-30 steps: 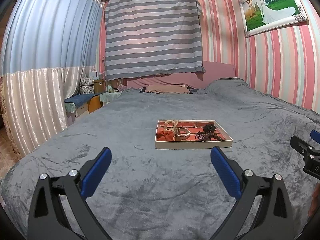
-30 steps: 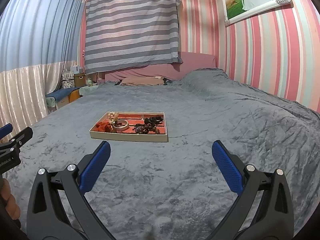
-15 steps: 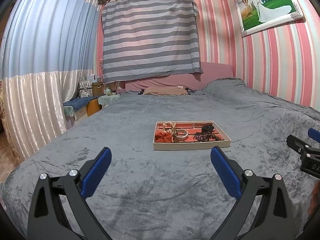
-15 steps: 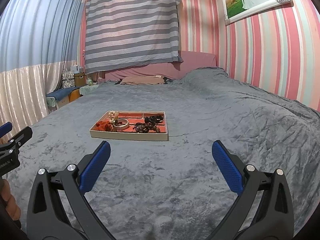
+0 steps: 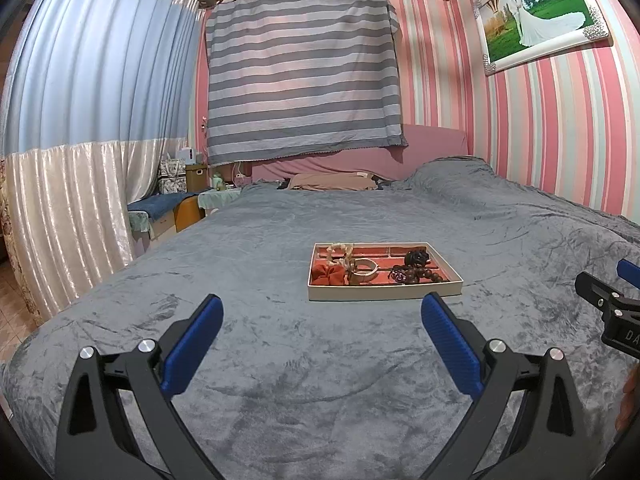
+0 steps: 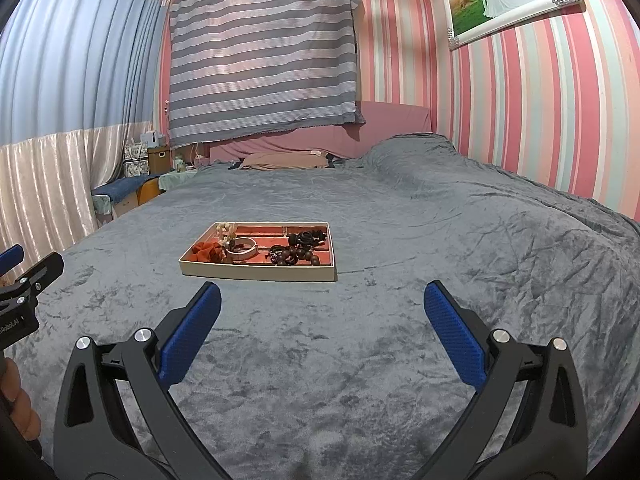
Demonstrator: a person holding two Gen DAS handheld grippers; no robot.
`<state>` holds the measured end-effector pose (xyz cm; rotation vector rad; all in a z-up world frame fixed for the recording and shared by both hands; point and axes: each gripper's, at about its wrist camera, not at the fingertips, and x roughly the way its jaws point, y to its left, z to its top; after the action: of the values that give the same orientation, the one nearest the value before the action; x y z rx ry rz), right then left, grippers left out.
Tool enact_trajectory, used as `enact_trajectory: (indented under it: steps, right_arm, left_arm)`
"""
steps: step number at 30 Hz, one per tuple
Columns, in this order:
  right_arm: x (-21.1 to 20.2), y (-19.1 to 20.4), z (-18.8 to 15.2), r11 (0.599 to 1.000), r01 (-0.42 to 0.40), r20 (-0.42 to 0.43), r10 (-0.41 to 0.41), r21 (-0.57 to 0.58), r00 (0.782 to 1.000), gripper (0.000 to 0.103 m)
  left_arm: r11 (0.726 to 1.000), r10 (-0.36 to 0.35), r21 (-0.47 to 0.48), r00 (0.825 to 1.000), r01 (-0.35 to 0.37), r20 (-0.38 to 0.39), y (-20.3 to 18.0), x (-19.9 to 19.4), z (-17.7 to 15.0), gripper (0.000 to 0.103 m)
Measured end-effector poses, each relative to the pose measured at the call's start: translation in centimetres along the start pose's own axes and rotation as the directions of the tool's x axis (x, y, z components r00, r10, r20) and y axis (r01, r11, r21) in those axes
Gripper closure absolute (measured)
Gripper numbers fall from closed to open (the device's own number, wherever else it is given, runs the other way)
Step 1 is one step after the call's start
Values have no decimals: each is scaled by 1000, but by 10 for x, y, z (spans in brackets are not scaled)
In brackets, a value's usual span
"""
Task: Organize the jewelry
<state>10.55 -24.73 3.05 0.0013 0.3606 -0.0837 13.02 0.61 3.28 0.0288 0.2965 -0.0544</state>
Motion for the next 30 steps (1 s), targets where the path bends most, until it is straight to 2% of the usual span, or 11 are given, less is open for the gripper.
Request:
enact_trajectory:
  steps: [30]
  right_arm:
    - [3,-1,-1,1000,-2,-7,2,1,1000,4]
  left_arm:
    - [1000,4,2,1000,-4,-4,-1,0,-1,6]
